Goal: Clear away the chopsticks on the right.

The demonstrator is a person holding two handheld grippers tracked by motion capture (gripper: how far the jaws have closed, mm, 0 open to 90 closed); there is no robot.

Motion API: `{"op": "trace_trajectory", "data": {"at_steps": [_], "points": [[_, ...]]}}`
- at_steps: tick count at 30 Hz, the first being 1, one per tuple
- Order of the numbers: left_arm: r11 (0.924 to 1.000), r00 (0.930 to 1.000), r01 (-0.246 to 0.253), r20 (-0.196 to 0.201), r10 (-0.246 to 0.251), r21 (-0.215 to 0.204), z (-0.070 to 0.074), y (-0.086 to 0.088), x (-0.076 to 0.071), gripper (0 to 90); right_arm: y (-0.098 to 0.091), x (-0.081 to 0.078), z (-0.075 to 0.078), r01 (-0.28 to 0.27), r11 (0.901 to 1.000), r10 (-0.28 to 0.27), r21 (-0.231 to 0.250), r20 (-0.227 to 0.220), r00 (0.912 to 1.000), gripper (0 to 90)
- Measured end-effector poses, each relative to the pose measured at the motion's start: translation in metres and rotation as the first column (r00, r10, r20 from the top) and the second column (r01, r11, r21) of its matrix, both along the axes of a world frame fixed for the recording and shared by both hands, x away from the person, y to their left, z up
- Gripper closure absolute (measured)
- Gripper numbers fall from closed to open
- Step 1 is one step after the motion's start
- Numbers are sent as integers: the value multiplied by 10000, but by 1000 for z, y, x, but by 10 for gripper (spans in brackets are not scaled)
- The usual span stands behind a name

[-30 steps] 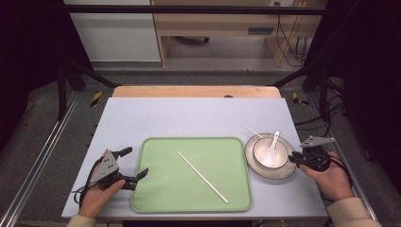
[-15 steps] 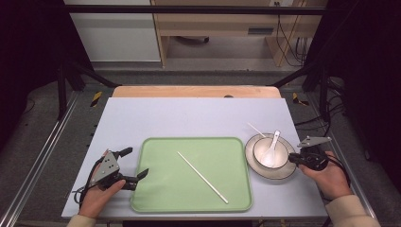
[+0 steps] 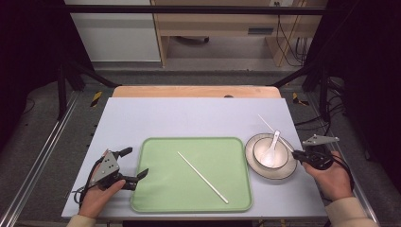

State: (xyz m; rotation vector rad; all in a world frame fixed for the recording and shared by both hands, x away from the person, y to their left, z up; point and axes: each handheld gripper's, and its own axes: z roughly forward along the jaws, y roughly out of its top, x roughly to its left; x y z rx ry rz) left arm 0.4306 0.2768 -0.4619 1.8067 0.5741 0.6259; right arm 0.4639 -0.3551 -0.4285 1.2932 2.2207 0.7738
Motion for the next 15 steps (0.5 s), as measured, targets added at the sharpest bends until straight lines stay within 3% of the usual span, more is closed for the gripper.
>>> {"op": "trace_trajectory", "data": {"at_steps": [4,8,15], "points": [[10000,10000,-2,3,2,-11,0,0,0,36,-4,-4,13,652,9977,-662,175,631,9958,840],[10000,10000,3,29,-3,32,0,0,0,36,-1,-12,29,874,9955,-916,360,1382,9862,839],[10000,10000,4,26,-4,-20,0,0,0,36,29,-31,58,272,9986,-361,457,2082,9774,839]]}}
